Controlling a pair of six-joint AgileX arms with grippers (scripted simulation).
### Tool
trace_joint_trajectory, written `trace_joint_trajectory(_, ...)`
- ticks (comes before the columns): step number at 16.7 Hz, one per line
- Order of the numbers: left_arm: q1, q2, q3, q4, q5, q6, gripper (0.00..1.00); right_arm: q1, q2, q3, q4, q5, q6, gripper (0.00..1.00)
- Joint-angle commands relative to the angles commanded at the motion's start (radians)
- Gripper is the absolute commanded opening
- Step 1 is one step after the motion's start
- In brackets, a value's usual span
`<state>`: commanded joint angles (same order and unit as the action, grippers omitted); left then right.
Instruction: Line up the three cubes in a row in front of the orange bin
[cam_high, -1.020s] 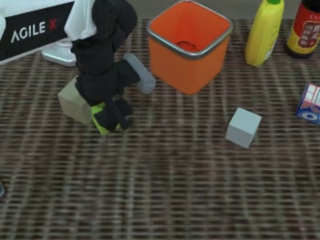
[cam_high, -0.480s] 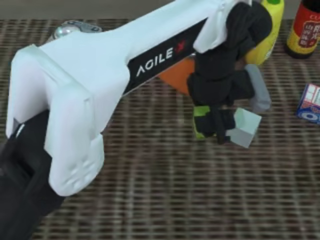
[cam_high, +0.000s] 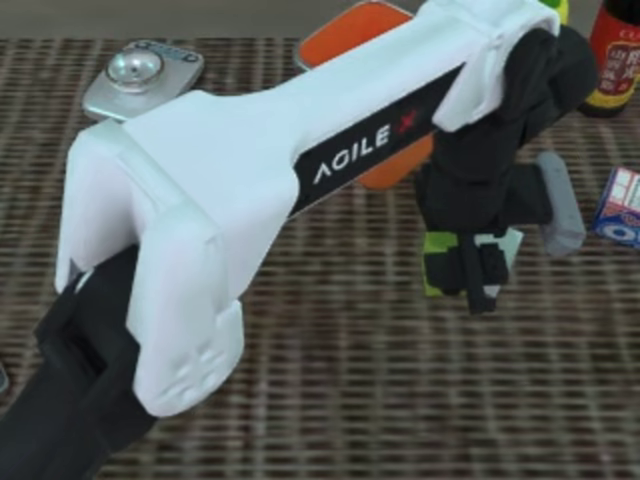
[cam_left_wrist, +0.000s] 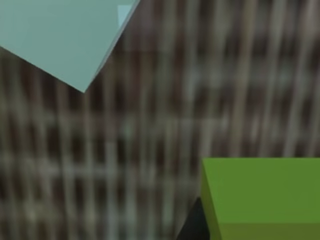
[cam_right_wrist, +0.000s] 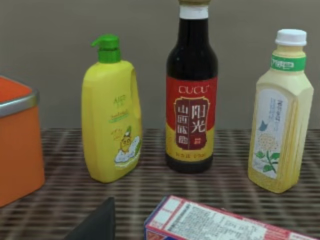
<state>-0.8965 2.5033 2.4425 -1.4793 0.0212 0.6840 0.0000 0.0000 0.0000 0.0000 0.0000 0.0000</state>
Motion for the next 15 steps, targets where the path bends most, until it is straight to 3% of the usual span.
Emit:
trace_joint_trajectory(9,-0.001,-0.002,-0.262,0.256,0.001,0.000,0.00,0.000,0.000,0.000,0.000,0.000,0.000,1.00)
trace_joint_trajectory(14,-0.002,-0.001,-0.284,0.279,0.000,0.001,0.00,0.000,0.000,0.000,0.000,0.000,0.000,1.00)
trace_joint_trajectory(15,-0.002,-0.001,-0.284,0.279,0.000,0.001,0.08,0.000,0.000,0.000,0.000,0.000,0.000,1.00)
